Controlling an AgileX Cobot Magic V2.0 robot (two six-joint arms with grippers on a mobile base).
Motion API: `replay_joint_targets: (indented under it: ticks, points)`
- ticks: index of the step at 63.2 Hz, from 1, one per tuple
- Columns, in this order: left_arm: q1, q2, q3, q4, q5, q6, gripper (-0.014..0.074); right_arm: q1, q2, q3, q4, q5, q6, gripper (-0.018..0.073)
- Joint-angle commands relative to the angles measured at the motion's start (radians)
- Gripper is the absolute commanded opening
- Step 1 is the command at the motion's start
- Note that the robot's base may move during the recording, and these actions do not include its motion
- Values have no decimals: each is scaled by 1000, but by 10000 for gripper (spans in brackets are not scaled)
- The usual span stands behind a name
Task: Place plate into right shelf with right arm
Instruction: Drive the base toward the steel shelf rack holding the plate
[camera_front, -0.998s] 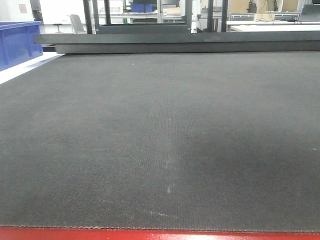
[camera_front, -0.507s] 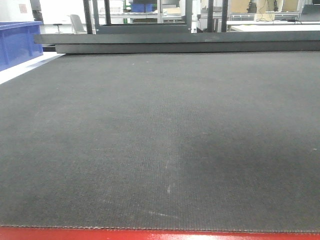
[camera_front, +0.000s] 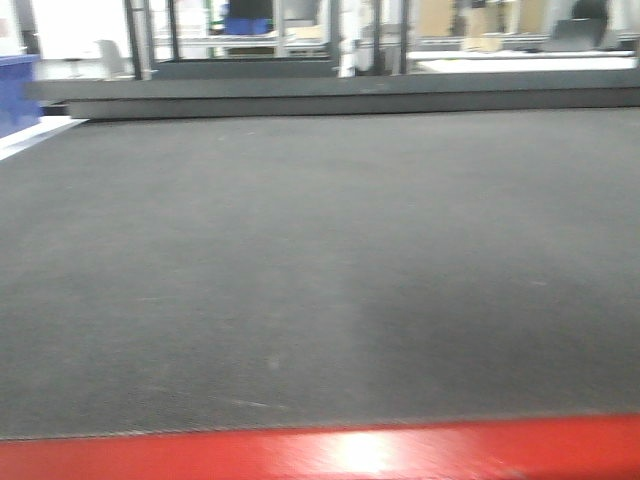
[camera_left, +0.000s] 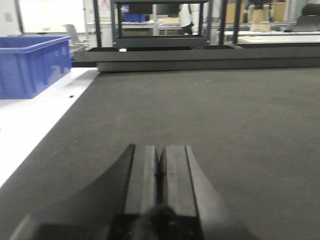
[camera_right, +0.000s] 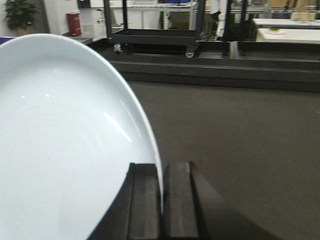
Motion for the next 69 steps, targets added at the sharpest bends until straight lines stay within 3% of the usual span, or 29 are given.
replay_joint_targets:
  ticks: [1, 69]
  points:
    - [2, -11, 8, -2, -89, -2, -47, -5, 7, -29, -19, -93, -8, 54]
    - [2, -11, 8, -2, -89, -2, -47, -5, 5, -29, -19, -93, -8, 54]
